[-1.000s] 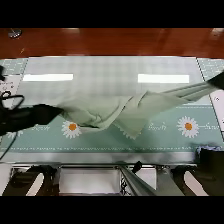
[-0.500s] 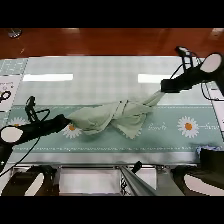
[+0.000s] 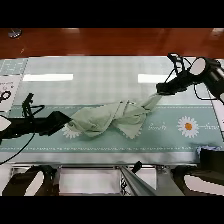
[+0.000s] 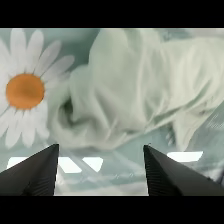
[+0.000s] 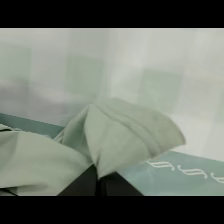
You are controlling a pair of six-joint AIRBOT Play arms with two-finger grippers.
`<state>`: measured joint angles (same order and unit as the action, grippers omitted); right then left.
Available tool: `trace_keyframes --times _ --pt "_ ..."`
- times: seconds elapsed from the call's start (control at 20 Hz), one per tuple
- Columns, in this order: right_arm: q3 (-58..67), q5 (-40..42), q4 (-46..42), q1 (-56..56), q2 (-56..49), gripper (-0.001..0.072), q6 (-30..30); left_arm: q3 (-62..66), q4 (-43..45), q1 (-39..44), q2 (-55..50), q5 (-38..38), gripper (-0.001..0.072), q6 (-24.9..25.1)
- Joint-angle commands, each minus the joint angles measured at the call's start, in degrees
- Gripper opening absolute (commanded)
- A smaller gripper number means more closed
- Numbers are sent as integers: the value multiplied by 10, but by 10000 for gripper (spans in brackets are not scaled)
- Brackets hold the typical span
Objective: Fold the shirts.
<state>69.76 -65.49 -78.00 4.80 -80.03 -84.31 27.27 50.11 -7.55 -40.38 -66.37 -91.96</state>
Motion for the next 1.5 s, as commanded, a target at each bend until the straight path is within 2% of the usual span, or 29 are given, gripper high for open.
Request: trace_keyframes --times 0.0,0.1,0.25,0.45,0.55,0.8,0.85,0.95,1.0,1.1,1.15,1.2,1.25,1.45 --pt "0 0 -4 0 -1 15 8 17 41 -14 42 -103 615 -34" --pt "0 6 -4 0 -1 15 8 4 38 16 78 -87 615 -72" --pt "0 10 -3 0 -1 15 8 -72 21 114 96 -26 615 -126" --pt "0 9 -3 0 -1 15 8 -155 -54 259 85 221 593 -189" --pt "0 11 -3 0 -1 15 8 -156 -56 314 56 310 591 -207" --pt "0 9 -3 0 -1 15 8 -156 -56 358 -69 360 588 -212" --pt "0 8 -3 0 -1 15 8 -154 -56 358 -84 372 510 -210" --pt "0 8 -3 0 -1 15 8 -146 -56 358 -100 420 489 -210" --pt "0 8 -3 0 -1 15 8 -142 -56 358 -106 450 444 -210" --pt "0 8 -3 0 -1 15 8 -130 -56 358 -123 484 443 -211" --pt "0 8 -3 0 -1 15 8 -123 -56 358 -137 484 382 -210" --pt "0 8 -5 0 -1 15 10 -117 -56 360 -150 482 231 -207" --pt "0 8 -14 -1 -1 15 12 -109 -56 368 -157 473 29 -191" --pt "0 -1 -53 -1 -1 15 10 -51 -56 386 -135 462 24 -144"
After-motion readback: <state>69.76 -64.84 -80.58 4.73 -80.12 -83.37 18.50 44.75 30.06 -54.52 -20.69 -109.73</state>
